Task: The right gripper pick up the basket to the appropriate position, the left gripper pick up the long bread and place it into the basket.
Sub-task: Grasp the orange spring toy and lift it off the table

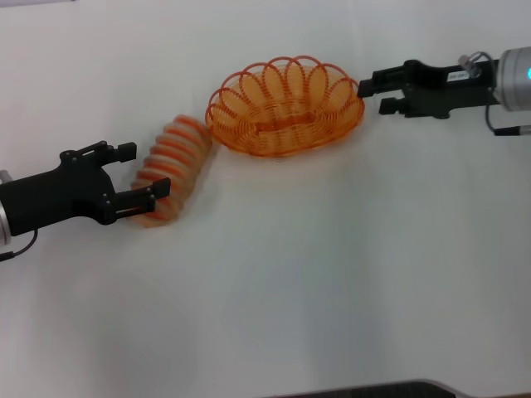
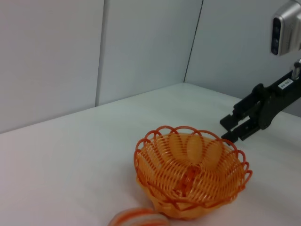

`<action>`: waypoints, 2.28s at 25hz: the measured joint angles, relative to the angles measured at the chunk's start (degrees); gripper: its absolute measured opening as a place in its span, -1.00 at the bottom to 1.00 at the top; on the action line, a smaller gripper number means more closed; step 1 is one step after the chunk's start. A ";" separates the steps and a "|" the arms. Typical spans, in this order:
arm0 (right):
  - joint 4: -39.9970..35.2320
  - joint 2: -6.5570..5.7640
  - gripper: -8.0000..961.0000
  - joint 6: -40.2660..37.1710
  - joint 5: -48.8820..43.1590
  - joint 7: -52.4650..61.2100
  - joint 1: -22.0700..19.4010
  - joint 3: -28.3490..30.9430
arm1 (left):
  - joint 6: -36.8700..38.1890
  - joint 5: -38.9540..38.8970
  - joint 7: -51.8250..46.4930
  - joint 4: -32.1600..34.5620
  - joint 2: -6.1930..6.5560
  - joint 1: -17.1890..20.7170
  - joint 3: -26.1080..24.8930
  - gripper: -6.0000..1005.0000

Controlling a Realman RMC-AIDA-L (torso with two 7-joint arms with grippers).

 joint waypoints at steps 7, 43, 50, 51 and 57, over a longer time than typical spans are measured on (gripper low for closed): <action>-4.11 -0.62 0.48 -1.99 8.42 -7.04 -4.28 0.75 | 0.49 -0.33 -0.42 -0.12 -0.05 0.19 -0.47 0.67; -9.17 -0.89 0.61 -21.99 6.57 -63.30 -15.06 0.90 | 4.07 -2.02 -5.93 -3.64 -0.39 0.18 -3.95 0.67; -9.16 -0.76 0.60 -21.75 5.76 -65.82 -15.33 1.16 | 0.79 -2.02 -10.20 -3.17 -0.64 0.05 -4.85 0.68; -9.17 -0.76 0.60 -21.82 5.77 -66.03 -15.34 1.19 | -0.09 -2.02 -11.69 -3.08 -0.69 -0.01 -4.98 0.68; -9.19 -0.76 0.60 -22.10 6.02 -66.36 -15.02 1.41 | -2.10 -3.05 -18.93 -2.09 -0.69 -0.34 -6.10 0.68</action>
